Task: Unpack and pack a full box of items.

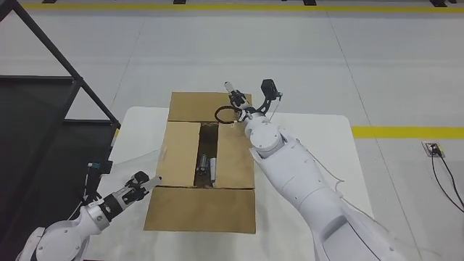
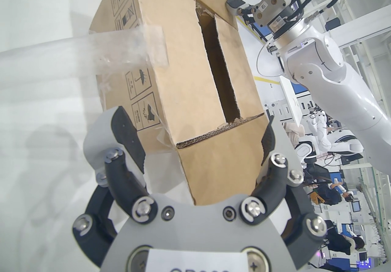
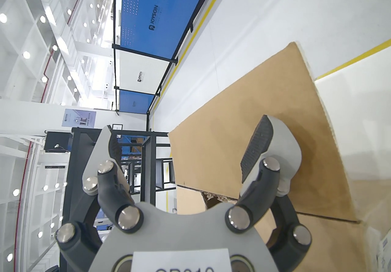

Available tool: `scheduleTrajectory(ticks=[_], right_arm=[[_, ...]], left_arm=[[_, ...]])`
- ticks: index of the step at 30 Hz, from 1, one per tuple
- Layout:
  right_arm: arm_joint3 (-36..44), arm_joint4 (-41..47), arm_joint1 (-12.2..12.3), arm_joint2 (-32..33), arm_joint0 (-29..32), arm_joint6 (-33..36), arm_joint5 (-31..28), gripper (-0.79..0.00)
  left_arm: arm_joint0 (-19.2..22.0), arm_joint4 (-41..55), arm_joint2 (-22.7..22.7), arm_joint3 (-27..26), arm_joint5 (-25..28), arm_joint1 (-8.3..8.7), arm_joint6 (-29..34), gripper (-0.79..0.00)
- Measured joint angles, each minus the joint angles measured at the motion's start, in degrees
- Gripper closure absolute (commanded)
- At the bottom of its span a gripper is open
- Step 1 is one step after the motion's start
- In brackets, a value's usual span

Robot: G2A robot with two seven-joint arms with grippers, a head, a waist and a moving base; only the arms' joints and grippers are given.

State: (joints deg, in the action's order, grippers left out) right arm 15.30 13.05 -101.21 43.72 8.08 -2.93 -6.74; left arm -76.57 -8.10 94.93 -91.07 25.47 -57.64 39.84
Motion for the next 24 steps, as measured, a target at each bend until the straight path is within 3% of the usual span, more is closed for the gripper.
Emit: scheduleTrajectory(ticks=[8, 24], right_arm=[[0.27, -2.79, 0.32, 0.61, -1.10, 4.14, 7.37, -0.785], [-1.22, -8.89, 0.82, 0.72, -2.19, 16.16, 6.84, -0.785]], left_arm=[[-0.95, 1.18, 0.98, 0.49, 1.05, 0.26, -0.53, -0.785], [-0.53, 0.78, 0.55, 1.12, 0.76, 0.58, -1.22, -0.785]])
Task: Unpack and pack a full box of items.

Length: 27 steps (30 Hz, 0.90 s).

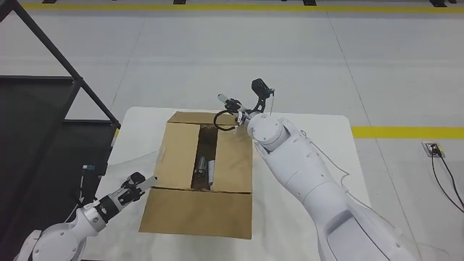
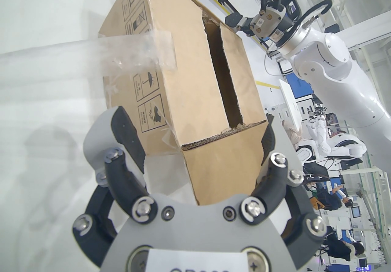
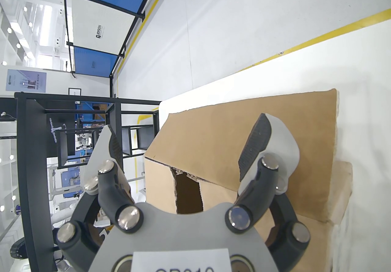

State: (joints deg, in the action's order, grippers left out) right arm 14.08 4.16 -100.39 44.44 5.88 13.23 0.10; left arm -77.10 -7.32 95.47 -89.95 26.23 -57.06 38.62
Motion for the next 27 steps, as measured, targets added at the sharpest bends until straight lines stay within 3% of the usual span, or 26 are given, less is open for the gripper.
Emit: scheduleTrajectory(ticks=[6, 15, 21, 27], right_arm=[[0.21, -0.70, 0.48, 0.98, 0.21, 0.48, -0.93, -0.785], [3.72, 2.25, 1.80, 4.83, 2.44, -1.92, -9.57, -0.785], [7.40, 2.32, 3.44, 6.96, 4.25, 3.68, -14.87, -0.785], [12.67, 0.51, 5.85, 8.88, 6.35, 14.82, -18.13, -0.785]], left_arm=[[0.91, -0.65, -0.38, 0.42, -0.87, 0.15, 0.31, -0.785], [3.53, -1.12, -3.70, 1.71, -1.76, 0.03, 1.25, -0.785], [4.47, -0.40, -4.82, 1.76, -1.38, 0.07, 2.32, -0.785], [4.47, 0.26, -5.22, 1.12, -1.17, 0.20, 3.15, -0.785]])
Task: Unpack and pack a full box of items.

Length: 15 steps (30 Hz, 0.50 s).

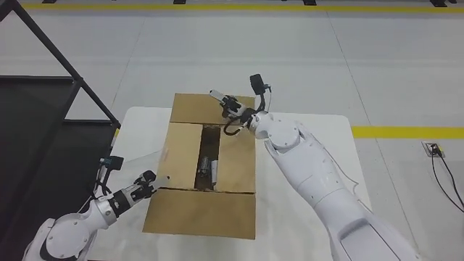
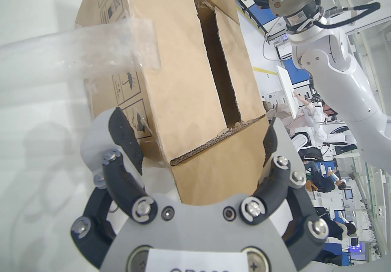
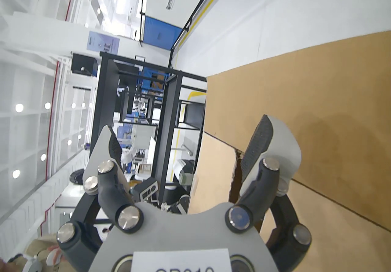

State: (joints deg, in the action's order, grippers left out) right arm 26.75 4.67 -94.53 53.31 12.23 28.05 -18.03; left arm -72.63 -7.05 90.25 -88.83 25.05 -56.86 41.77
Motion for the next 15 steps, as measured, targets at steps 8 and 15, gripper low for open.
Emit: scheduleTrajectory(ticks=[8, 15], right_arm=[[12.55, -7.18, 3.62, 1.95, 4.81, 11.32, 2.42, -0.785], [23.45, -11.61, 5.67, 4.41, 9.80, 11.63, 7.95, -0.785]], left_arm=[[-0.80, -0.51, -0.58, -1.00, 0.33, 0.13, -0.15, -0.785], [-1.43, -0.97, -0.05, -1.54, 0.37, 0.28, -1.60, -0.785]])
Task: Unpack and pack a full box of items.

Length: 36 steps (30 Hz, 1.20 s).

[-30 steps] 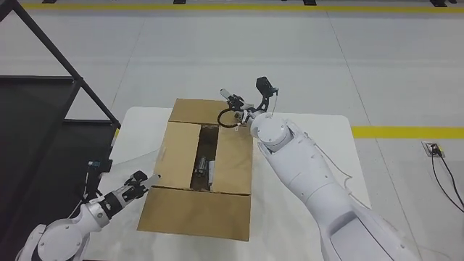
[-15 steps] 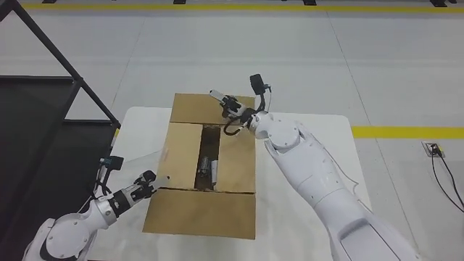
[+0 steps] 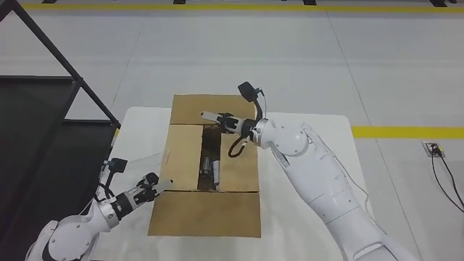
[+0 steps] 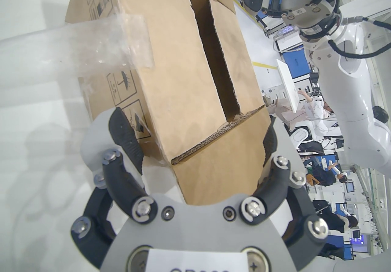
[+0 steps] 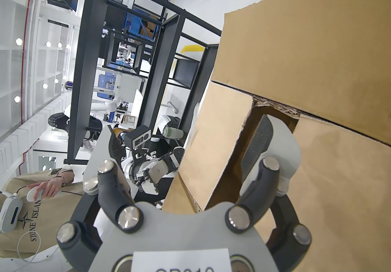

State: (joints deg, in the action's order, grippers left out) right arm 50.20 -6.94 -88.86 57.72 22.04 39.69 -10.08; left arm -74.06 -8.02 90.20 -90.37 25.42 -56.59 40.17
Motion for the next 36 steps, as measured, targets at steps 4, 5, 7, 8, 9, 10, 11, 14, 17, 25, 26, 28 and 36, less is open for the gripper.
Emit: scheduleTrajectory(ticks=[4, 5, 7, 8, 9, 10, 11, 14, 17, 25, 26, 28, 36], right_arm=[[-0.63, 0.11, -0.04, -0.06, -0.12, 0.06, -0.36, -0.785], [-0.62, 0.11, -0.04, -0.06, -0.12, 0.06, -0.36, -0.785], [-0.60, 0.10, -0.03, -0.06, -0.11, 0.06, -0.35, -0.785], [-0.60, 0.10, -0.03, -0.06, -0.11, 0.06, -0.34, -0.785], [-0.54, 0.12, -0.03, -0.06, -0.05, 0.01, -0.34, -0.785], [-0.24, 0.21, -0.04, -0.08, 0.37, -0.28, -0.17, -0.785], [-0.03, 0.23, -0.07, -0.20, 0.73, -0.38, 0.22, -0.785], [-0.79, 0.33, -0.35, -1.11, 0.82, 0.92, 1.54, -0.785], [-3.90, 1.37, -0.93, -2.28, 0.03, 2.72, 1.60, -0.785], [-14.56, 6.08, -4.35, -6.96, -3.37, 5.04, -1.95, -0.785], [-15.59, 6.45, -4.82, -7.52, -3.76, 5.14, -2.38, -0.785], [-17.76, 7.55, -5.91, -8.63, -4.59, 5.39, -3.38, -0.785], [-22.12, 8.61, -7.95, -10.38, -6.74, 5.15, -4.92, -0.785]], left_arm=[[-1.38, 1.64, 2.77, -0.29, 0.42, 0.24, -2.03, -0.785], [-1.77, 2.21, 3.54, -0.29, 0.57, 0.31, -2.30, -0.785], [-2.70, 3.25, 5.37, -0.22, 1.01, 0.49, -2.80, -0.785], [-3.10, 3.63, 6.12, -0.15, 1.27, 0.56, -2.97, -0.785], [-3.51, 4.01, 6.85, -0.06, 1.56, 0.64, -3.12, -0.785], [-4.03, 4.45, 7.76, 0.07, 1.92, 0.73, -3.27, -0.785], [-4.38, 4.75, 8.43, 0.17, 2.18, 0.79, -3.41, -0.785], [-5.43, 5.95, 10.39, 0.43, 2.76, 0.97, -3.79, -0.785], [-6.39, 6.66, 11.94, 0.36, 3.23, 1.14, -3.74, -0.785], [-8.32, 6.62, 13.72, -0.61, 3.90, 1.42, -3.29, -0.785], [-8.46, 6.53, 13.69, -0.81, 3.91, 1.43, -3.28, -0.785], [-8.79, 6.37, 13.49, -1.28, 3.94, 1.44, -3.25, -0.785], [-9.33, 6.04, 12.87, -2.14, 3.73, 1.46, -2.78, -0.785]])
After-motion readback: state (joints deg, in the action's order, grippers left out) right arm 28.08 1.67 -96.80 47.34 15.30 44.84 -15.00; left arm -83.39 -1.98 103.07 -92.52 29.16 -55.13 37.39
